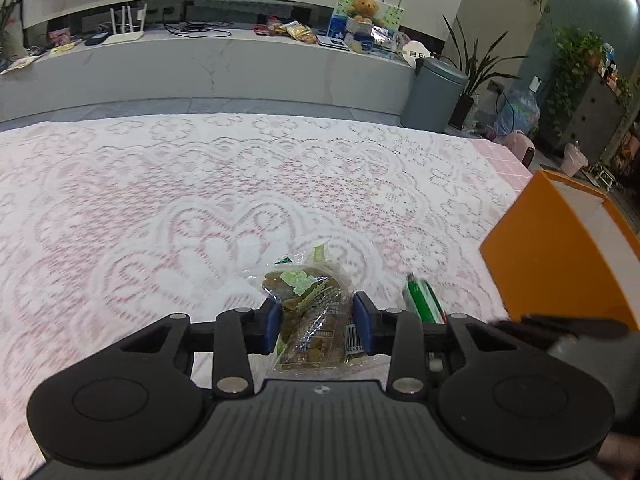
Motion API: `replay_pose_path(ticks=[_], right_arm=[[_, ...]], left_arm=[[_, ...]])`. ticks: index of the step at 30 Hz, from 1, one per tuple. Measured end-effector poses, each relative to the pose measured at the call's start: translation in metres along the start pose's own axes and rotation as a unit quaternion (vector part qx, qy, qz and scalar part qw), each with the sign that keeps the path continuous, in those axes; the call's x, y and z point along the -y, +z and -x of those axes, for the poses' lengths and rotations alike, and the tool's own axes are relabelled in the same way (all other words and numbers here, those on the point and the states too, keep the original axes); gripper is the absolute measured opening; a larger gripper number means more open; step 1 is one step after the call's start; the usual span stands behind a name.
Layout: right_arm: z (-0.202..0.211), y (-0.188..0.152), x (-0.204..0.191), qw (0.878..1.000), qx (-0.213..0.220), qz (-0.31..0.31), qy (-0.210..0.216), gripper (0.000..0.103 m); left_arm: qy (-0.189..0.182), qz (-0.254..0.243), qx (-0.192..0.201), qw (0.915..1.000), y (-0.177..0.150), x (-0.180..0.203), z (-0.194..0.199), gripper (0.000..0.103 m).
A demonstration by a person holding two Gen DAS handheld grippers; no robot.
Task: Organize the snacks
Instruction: 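Lift and carry the clear bag and green sausage over the orange box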
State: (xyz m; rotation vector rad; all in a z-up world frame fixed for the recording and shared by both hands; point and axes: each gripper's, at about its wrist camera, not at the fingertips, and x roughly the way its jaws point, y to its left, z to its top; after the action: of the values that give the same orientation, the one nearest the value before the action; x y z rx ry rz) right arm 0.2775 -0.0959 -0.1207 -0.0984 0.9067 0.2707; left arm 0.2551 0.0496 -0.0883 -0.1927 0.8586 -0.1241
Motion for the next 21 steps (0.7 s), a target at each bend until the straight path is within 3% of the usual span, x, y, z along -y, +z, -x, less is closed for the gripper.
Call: replay_pose_path(ticks=[8, 21], right_arm=[[0.032, -0.006, -0.003, 0.999, 0.016, 0.004, 0.046, 0.021], [0.117, -0.001, 0.001, 0.995, 0.044, 0.038, 0.087, 0.021]], left_arm=[[0.018, 0.006, 0.004, 0.9998, -0.020, -0.002, 0.054, 0.042], [0.016, -0.014, 0.005, 0.9998, -0.019, 0.041, 0.103, 0.042]])
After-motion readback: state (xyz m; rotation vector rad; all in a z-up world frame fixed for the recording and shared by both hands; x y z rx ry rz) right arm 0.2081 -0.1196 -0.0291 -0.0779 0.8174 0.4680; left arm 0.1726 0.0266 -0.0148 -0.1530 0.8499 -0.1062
